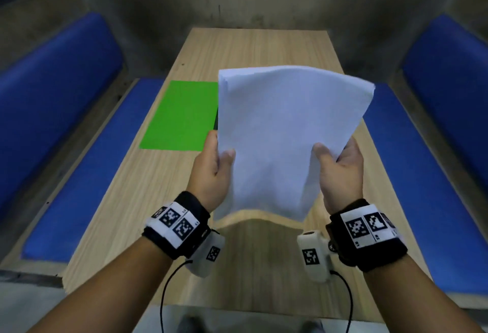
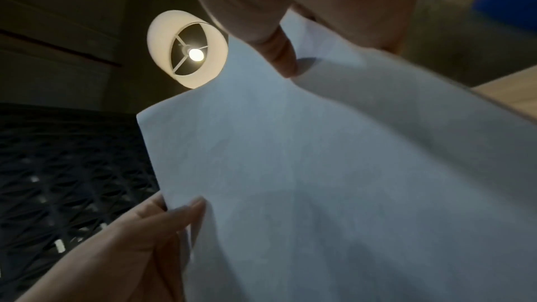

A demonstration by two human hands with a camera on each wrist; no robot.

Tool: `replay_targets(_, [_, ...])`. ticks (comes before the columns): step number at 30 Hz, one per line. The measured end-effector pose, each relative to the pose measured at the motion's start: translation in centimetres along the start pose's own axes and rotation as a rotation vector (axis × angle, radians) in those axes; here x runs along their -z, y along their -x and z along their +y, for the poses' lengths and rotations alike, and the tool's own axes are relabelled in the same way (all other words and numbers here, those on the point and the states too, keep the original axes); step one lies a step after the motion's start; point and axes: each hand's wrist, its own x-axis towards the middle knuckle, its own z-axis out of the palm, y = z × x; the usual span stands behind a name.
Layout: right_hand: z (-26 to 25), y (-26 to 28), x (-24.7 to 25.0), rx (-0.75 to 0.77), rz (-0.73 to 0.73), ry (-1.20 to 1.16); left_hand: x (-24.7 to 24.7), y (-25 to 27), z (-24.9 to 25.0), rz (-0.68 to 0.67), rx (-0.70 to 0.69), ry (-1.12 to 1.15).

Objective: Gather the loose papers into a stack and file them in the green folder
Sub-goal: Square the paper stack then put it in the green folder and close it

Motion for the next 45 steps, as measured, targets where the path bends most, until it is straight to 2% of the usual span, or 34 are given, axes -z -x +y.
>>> replay_targets(3, [-1.9, 0.8, -0.6, 0.148, -0.039, -0.027, 0.2, 0.3, 2.1, 0.087, -0.106, -0.023])
replay_targets(5, [-2.1, 1.4, -0.7, 0.221, -0.063, -0.039, 0.2, 0.7, 2.3, 0.128, -0.120, -0.009])
replay_targets(10, [1.8, 2.6, -0.2, 0.133, -0.123, 0.097, -0.9, 3.5, -1.8, 0.097, 0.117, 0.035])
replay_targets(12, [2.2, 2.6, -0.1, 0.112, -0.118, 0.134, -1.0, 3.8, -2.5, 0.081, 0.140, 0.009])
replay_targets(15, [0.8, 1.9, -0.2, 0.226, -0.055, 0.098, -0.5, 2.5, -1.3, 0.134, 0.053, 0.021])
replay_targets(17, [-0.3, 1.4, -0.3, 0.352, -0.030, 0.098, 0.1, 1.2, 0.4, 0.189, -0.082, 0.041])
replay_targets(20, [-1.1, 0.5, -0.1, 0.507, -0.033, 0.228, 1.0, -0.5, 2.3, 0.239, -0.289, -0.044])
replay_targets(23, [-1.1, -0.1, 0.2, 0.662, -0.063, 0.359, 1.9, -1.4, 2.6, 0.213, -0.347, -0.171])
replay_targets(25, [-1.3, 0.0, 0.2, 0.694, -0.071, 0.381, 2.2, -1.5, 2.5, 0.208, -0.375, -0.237])
replay_targets(33, [-1.3, -0.1, 0.3, 0.640, -0.065, 0.360, 2.1, -1.6, 2.3, 0.223, -0.384, -0.255])
replay_targets(37, [-1.4, 0.1, 0.4, 0.604, -0.067, 0.340, 2.1, -1.5, 2.0, 0.198, -0.370, -0.169])
replay_targets(41, [-1.1, 0.5, 0.4, 0.295, -0.114, -0.023, 1.5, -0.7, 1.4, 0.163, -0.040, 0.266])
replay_targets(43, [-0.4, 0.5, 0.1, 0.183, -0.142, -0.030, 0.7, -0.1, 0.9, 0.156, 0.078, 0.335])
replay_targets(45, [0.3, 0.6, -0.2, 0.121, -0.155, -0.006, 0.0, 0.4, 0.6, 0.161, 0.133, 0.353])
